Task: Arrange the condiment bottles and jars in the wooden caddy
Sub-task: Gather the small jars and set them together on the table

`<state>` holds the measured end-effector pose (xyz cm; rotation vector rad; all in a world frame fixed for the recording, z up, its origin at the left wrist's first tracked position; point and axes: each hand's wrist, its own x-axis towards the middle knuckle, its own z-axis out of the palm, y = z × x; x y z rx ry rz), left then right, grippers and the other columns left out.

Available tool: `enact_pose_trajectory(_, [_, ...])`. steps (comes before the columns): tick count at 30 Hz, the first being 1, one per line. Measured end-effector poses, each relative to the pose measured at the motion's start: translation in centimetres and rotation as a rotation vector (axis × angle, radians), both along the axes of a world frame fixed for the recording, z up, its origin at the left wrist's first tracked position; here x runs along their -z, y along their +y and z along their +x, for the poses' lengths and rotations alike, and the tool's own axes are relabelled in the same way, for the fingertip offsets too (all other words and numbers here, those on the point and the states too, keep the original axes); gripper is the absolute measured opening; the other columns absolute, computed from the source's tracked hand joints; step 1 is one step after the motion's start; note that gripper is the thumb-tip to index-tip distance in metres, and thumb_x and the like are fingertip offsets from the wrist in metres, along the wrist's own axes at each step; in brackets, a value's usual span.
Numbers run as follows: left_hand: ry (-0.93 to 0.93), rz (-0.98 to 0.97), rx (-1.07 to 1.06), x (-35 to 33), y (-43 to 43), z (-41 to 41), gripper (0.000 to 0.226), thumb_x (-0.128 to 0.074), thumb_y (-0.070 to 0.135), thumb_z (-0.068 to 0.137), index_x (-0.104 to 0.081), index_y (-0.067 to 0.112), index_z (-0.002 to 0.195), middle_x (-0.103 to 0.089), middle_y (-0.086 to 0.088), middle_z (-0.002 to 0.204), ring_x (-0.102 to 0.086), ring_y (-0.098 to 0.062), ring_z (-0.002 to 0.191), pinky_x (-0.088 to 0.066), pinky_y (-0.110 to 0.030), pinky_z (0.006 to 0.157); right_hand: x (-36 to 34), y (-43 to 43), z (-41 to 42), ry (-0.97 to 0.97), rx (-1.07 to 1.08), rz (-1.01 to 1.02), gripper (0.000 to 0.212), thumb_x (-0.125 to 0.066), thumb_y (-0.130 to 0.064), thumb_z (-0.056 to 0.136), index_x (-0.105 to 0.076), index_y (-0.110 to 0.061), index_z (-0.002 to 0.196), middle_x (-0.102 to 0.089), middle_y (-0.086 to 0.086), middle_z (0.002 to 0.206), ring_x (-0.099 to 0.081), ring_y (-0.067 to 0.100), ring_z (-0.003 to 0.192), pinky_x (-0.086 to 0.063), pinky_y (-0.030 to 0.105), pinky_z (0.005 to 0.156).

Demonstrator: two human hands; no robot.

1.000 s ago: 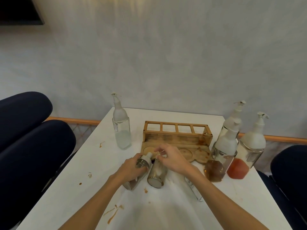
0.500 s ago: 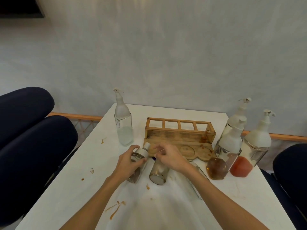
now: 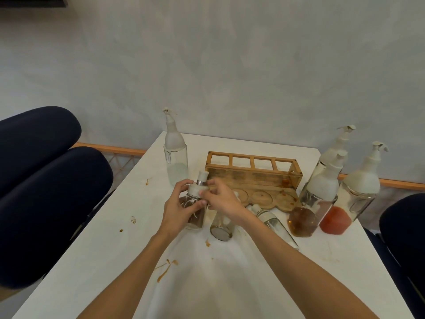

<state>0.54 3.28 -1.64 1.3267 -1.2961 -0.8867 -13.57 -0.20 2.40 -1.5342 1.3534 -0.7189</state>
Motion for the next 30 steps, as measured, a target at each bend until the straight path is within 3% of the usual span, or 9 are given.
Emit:
enact_pose_trajectory(3, [0.017, 0.014, -0.003, -0.3, 0.4, -0.1, 0.071, -0.084, 0.023, 0.074, -0.045, 0.034, 0.131, -0.057, 0.007, 0.126, -0.067, -0.015, 0.093, -0.057, -0.024, 0.078, -0.1, 0.3, 0.1, -0.021, -0.004, -0.032, 0.04, -0.066, -0.024, 0.089, -0.05, -0.018, 0.126, -0.067, 0.009, 0.104, -0.066, 0.022, 0.095, -0.057, 0.039, 0.085])
enact_pose_trajectory(6, [0.027, 0.066, -0.053, -0.3, 0.7, 0.5, 0.082, -0.086, 0.022, 0.072, -0.041, 0.029, 0.14, -0.055, 0.009, 0.127, -0.062, -0.016, 0.107, -0.052, -0.03, 0.093, -0.2, 1.0, 0.6, -0.054, -0.038, -0.064, 0.037, -0.066, -0.02, 0.09, -0.05, -0.018, 0.123, -0.065, 0.006, 0.105, -0.065, 0.015, 0.087, -0.051, 0.017, 0.064])
enact_pose_trajectory(11, [-0.027, 0.101, -0.11, 0.4, 1.3, 3.1, 0.058, -0.093, 0.03, 0.059, -0.063, 0.031, 0.109, -0.07, 0.006, 0.108, -0.068, -0.012, 0.1, -0.057, -0.036, 0.089, 0.0, 2.2, 2.4, -0.104, -0.038, -0.076, 0.034, -0.067, -0.022, 0.089, -0.049, -0.019, 0.118, -0.065, 0.007, 0.105, -0.067, 0.019, 0.085, -0.049, 0.013, 0.058])
enact_pose_trajectory(13, [0.002, 0.126, -0.112, 0.8, 1.6, 4.3, 0.062, -0.094, 0.028, 0.058, -0.064, 0.026, 0.112, -0.07, 0.002, 0.111, -0.068, -0.011, 0.101, -0.057, -0.035, 0.089, 0.0, 2.9, 3.3, -0.14, -0.033, -0.067, 0.034, -0.066, -0.02, 0.09, -0.049, -0.017, 0.12, -0.063, 0.005, 0.102, -0.065, 0.017, 0.082, -0.048, 0.009, 0.055])
enact_pose_trajectory(18, [0.075, 0.15, -0.053, 1.5, 2.4, 7.8, 0.057, -0.09, 0.013, 0.066, -0.061, 0.018, 0.116, -0.072, -0.001, 0.109, -0.07, -0.016, 0.1, -0.058, -0.027, 0.076, 0.8, 4.1, 6.4, -0.112, -0.04, -0.1, 0.036, -0.068, -0.023, 0.089, -0.051, -0.019, 0.12, -0.065, 0.003, 0.109, -0.068, 0.017, 0.092, -0.051, 0.012, 0.062])
enact_pose_trajectory(21, [0.106, 0.158, 0.012, 1.5, 2.9, 10.7, 0.052, -0.084, 0.006, 0.072, -0.061, 0.014, 0.118, -0.073, -0.002, 0.105, -0.071, -0.02, 0.1, -0.057, -0.022, 0.074, 0.8, 4.7, 9.1, -0.096, -0.032, -0.098, 0.034, -0.067, -0.021, 0.089, -0.051, -0.018, 0.118, -0.062, -0.004, 0.115, -0.065, 0.013, 0.096, -0.046, 0.008, 0.061])
enact_pose_trajectory(26, [0.13, 0.163, 0.078, 1.8, 4.0, 14.8, 0.056, -0.083, 0.004, 0.073, -0.059, 0.022, 0.12, -0.072, 0.001, 0.11, -0.07, -0.021, 0.102, -0.057, -0.037, 0.088, 1.1, 6.0, 13.0, -0.058, -0.037, -0.172, 0.034, -0.069, -0.018, 0.085, -0.051, -0.018, 0.114, -0.062, -0.005, 0.12, -0.062, 0.013, 0.104, -0.047, 0.011, 0.076])
enact_pose_trajectory(30, [0.136, 0.169, 0.115, 2.6, 5.2, 16.8, 0.059, -0.085, 0.003, 0.07, -0.058, 0.023, 0.119, -0.071, 0.006, 0.109, -0.069, -0.019, 0.102, -0.057, -0.039, 0.089, 2.0, 7.9, 14.5, -0.035, -0.014, -0.195, 0.037, -0.07, -0.016, 0.082, -0.051, -0.019, 0.114, -0.062, -0.005, 0.119, -0.061, 0.013, 0.106, -0.053, 0.027, 0.086])
